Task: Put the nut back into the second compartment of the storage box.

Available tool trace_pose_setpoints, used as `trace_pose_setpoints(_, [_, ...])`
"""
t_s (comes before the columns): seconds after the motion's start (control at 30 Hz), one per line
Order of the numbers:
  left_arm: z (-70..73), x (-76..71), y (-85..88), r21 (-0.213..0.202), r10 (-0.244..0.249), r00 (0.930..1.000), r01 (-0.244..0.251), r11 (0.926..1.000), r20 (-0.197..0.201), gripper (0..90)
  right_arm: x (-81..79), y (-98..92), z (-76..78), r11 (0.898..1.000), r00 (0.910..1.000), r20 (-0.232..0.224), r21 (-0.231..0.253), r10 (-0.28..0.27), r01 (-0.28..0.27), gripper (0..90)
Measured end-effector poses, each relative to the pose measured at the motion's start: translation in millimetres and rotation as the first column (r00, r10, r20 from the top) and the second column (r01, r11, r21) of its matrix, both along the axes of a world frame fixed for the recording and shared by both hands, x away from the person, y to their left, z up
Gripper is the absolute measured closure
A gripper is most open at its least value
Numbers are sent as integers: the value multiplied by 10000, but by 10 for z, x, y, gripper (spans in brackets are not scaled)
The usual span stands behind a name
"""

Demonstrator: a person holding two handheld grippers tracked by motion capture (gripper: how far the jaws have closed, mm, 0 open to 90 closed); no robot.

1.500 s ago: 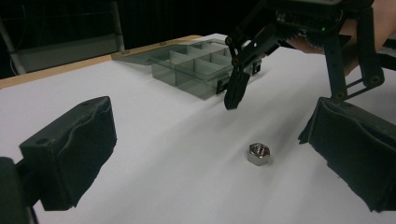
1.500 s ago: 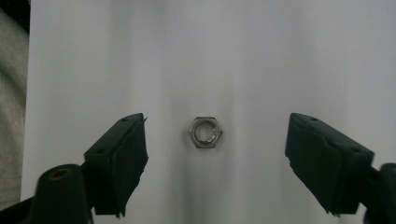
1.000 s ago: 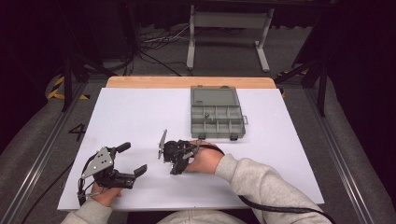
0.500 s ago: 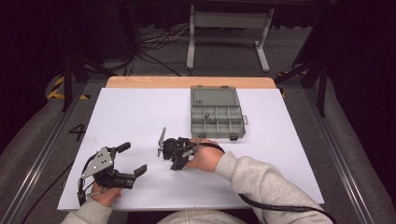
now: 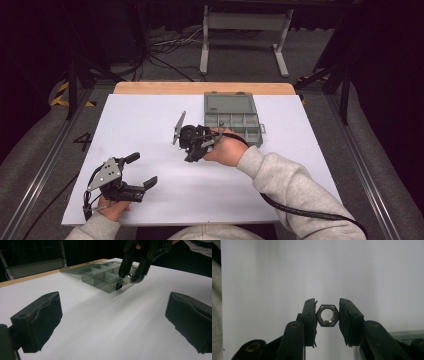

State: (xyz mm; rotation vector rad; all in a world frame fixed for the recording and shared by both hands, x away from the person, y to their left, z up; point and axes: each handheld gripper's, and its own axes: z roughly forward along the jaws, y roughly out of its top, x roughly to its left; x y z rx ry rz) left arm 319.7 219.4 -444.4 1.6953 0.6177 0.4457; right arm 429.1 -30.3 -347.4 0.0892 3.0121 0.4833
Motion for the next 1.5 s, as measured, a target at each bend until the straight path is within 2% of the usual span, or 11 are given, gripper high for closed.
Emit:
trace_pose_setpoints(0.17, [3,-1,5,18,-24,10000,24,10000,-16,17,153,-75,155,9991,9988,264,122,-418,415,676])
trace_pose_setpoints(0.37, [5,0,8,58,-39,10000,39,10000,-21,17,303,-160,227,9964,9956,420,200,-835,827,676])
trace_pose_setpoints(0.4, [5,0,9,73,-46,10000,46,10000,-17,17,379,-208,252,9940,9927,536,249,-1078,1066,676])
trace_pose_setpoints(0.53, [4,2,8,72,-42,10000,42,10000,-18,17,482,-276,286,9900,9881,652,307,-1396,1378,676])
trace_pose_setpoints(0.9, [2,5,9,79,-17,10000,17,10000,-3,17,919,-556,264,9661,9623,893,531,-2568,2528,675])
trace_pose_setpoints(1.07, [3,4,11,81,-20,10000,20,10000,-6,17,1093,-686,236,9469,9425,970,682,-3197,3142,676])
trace_pose_setpoints(1.2, [-1,4,4,42,-35,10000,35,10000,-51,17,1217,-782,197,9357,9296,1112,754,-3514,3447,676])
trace_pose_setpoints(1.27, [0,4,4,47,-35,10000,35,10000,-42,17,1237,-799,187,9339,9279,1108,765,-3561,3493,675])
trace_pose_setpoints(1.3, [1,3,6,49,-17,10000,17,10000,-34,17,1286,-845,152,9274,9215,1094,783,-3726,3657,676])
trace_pose_setpoints(1.4, [-1,5,7,35,-36,10000,36,10000,-47,17,1330,-892,76,9207,9154,1040,771,-3889,3825,675])
trace_pose_setpoints(1.5, [-1,6,7,44,-24,10000,25,10000,-41,17,1353,-915,-10,9194,9140,1012,637,-3928,3881,675])
